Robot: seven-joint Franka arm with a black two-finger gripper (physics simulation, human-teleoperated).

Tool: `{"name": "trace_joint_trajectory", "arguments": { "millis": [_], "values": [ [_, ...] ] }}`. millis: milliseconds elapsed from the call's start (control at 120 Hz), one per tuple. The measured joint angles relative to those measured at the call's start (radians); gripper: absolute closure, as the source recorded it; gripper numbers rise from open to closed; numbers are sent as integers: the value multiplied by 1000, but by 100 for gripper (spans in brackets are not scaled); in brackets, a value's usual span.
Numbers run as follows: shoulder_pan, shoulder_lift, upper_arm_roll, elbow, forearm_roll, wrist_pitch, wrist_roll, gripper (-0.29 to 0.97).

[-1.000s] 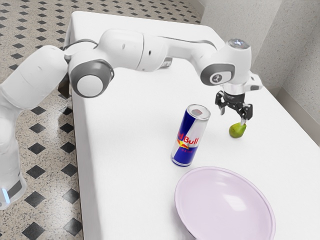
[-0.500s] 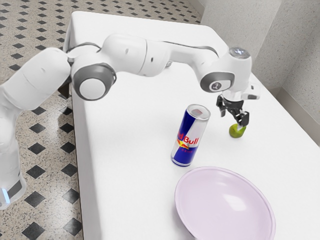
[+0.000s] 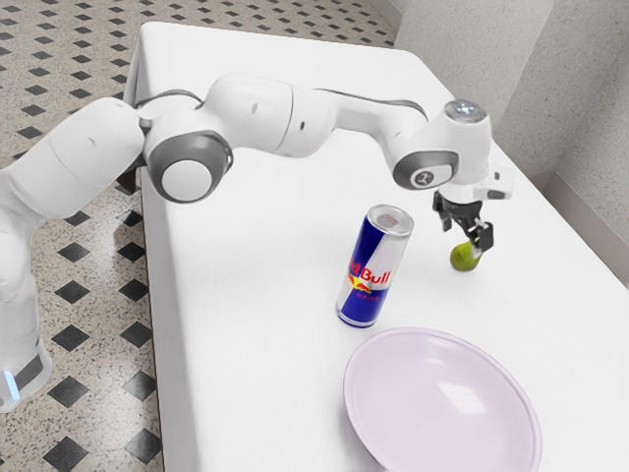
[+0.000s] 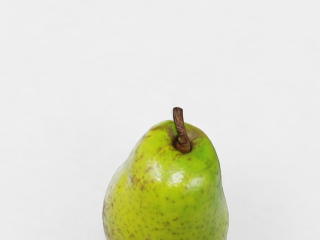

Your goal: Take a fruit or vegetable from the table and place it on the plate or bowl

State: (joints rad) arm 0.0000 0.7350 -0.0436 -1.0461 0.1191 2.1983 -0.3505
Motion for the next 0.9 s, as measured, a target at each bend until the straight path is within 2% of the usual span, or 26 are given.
{"name": "trace_joint_trajectory", "arguments": {
  "millis": [900],
  "values": [
    [32,98,-42,15,1,181,51,0]
  ]
}}
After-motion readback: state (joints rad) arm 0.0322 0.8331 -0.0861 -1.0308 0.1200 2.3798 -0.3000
